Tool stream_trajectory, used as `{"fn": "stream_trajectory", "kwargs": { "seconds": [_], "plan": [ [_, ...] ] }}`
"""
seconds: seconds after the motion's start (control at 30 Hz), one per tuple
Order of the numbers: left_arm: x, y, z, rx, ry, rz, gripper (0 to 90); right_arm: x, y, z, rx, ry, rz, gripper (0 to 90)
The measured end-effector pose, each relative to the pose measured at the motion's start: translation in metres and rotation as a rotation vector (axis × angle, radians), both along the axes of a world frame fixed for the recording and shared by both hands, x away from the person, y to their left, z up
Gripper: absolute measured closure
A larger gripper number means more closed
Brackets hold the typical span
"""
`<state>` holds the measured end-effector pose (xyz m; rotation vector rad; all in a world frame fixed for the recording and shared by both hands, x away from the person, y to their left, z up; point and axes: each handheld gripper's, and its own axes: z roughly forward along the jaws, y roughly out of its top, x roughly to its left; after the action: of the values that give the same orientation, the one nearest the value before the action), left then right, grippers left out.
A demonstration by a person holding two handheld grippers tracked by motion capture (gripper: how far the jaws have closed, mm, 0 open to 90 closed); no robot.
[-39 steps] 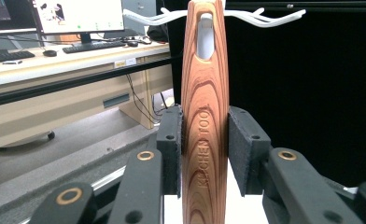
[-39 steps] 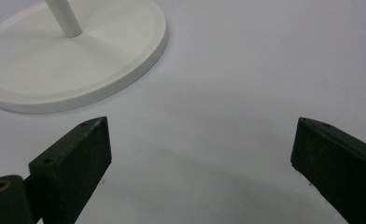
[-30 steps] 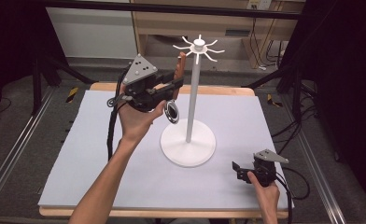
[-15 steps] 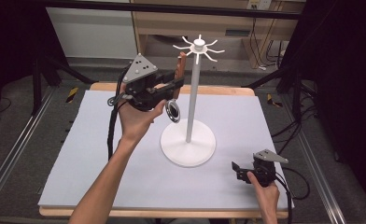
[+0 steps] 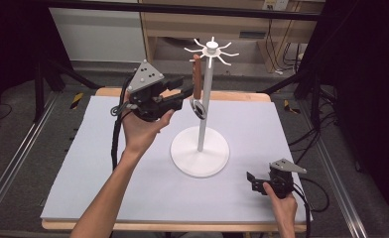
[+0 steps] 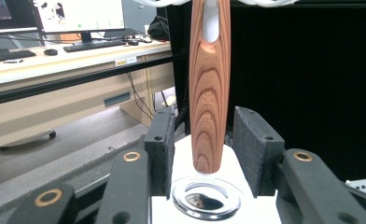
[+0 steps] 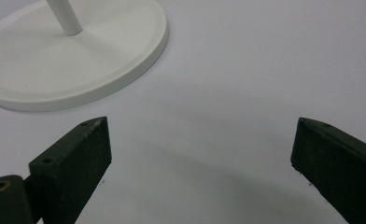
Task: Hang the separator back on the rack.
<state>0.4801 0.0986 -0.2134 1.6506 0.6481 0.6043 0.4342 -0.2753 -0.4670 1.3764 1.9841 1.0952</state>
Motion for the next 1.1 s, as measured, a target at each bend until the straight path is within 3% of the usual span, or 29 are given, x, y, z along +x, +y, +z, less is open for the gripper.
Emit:
{"fn": "stream_trajectory", "kwargs": {
  "seconds": [0.47, 0.63, 0.87, 1.1],
  "plan": [
    [-0.018, 0.031, -0.026, 0.007, 0.029, 0.026, 47.0, 0.0, 0.0, -0.003, -0.011, 0.0, -0.004, 5.6],
    [-0.023, 0.044, -0.04, 0.025, -0.005, 0.025, 45.3, 0.0, -0.001, -0.002, -0.002, 0.011, -0.007, 5.6],
    [-0.03, 0.061, -0.068, 0.027, 0.044, 0.043, 43.7, 0.0, -0.001, -0.002, -0.007, 0.013, -0.015, 5.6],
    [-0.032, 0.079, -0.1, 0.039, 0.12, 0.07, 42.9, 0.0, -0.003, -0.003, -0.014, 0.011, -0.02, 5.6]
  ]
}}
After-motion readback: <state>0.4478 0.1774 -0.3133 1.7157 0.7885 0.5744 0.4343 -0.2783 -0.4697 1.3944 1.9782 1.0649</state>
